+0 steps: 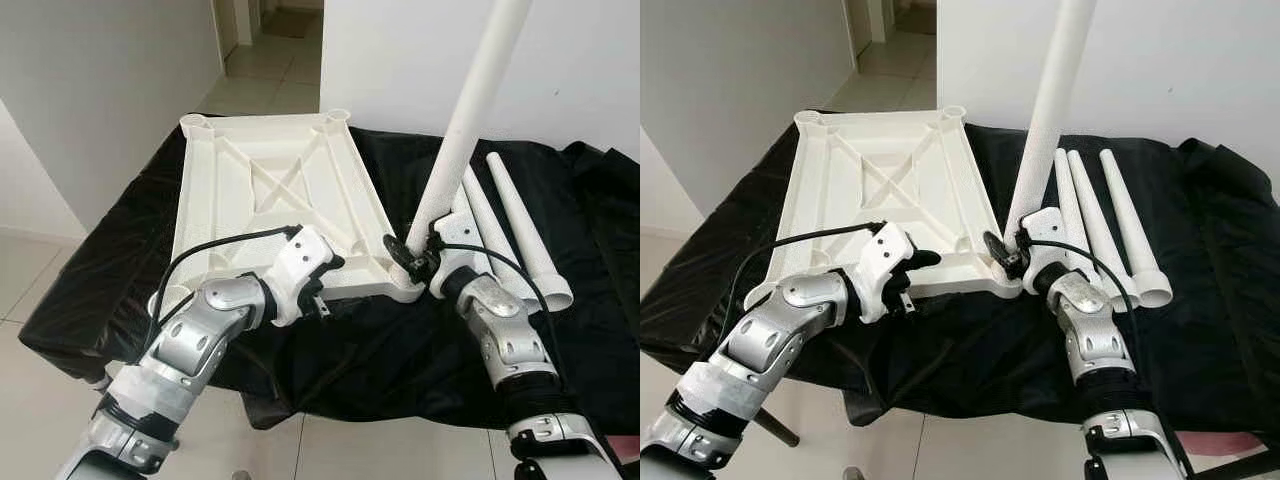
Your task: Building children table
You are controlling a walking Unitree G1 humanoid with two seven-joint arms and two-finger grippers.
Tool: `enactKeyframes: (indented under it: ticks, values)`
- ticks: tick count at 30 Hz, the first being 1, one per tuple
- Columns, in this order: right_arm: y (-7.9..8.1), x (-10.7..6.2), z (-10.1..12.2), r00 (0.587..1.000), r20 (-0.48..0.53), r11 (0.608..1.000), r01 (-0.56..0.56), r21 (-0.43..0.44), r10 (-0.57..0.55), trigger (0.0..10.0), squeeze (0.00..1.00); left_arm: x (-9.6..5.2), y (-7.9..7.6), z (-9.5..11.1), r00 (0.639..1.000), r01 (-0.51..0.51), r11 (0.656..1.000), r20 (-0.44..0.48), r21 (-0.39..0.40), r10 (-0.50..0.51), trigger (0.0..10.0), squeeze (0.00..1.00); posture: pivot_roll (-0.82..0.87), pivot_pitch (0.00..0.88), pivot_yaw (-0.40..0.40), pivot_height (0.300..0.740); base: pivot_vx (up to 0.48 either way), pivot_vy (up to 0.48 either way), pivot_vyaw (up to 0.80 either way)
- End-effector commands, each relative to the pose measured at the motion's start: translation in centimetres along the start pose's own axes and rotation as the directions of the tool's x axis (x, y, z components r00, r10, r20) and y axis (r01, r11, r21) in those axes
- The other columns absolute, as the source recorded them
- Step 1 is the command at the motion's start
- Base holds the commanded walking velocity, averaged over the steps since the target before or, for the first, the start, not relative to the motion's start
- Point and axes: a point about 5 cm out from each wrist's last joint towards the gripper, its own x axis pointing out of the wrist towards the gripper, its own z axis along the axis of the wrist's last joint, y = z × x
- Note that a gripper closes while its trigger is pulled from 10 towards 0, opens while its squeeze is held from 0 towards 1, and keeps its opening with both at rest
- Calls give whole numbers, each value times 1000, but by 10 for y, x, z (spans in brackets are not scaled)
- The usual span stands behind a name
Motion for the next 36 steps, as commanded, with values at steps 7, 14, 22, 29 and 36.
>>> enactKeyframes:
  ticks: [7,14,22,29,36]
  values:
    - [4,0,-12,999,-35,998,-20,52,22,0,0,-3,3,-1,1000,10,1000,-11,10,-10,10000,0,-40,9,6,740,0,0,0]
    - [9,-4,-12,995,-65,996,74,57,-70,10000,0,-6,3,-2,1000,10,1000,-20,7,-10,10000,0,-36,17,12,740,0,0,0]
    - [16,-11,-18,920,-133,918,383,108,-368,10000,0,-7,2,-3,1000,11,1000,-23,0,-11,10000,0,-41,31,16,740,0,0,0]
    - [20,-24,-26,761,-204,756,643,120,-615,10000,0,-6,1,-4,1000,13,1000,-23,-5,-13,10000,0,-43,38,15,740,0,0,0]
    - [47,-19,-17,767,-187,745,641,186,-613,10000,0,-5,-2,-5,1000,17,1000,-22,-12,-17,10000,0,-50,47,19,740,0,0,0]
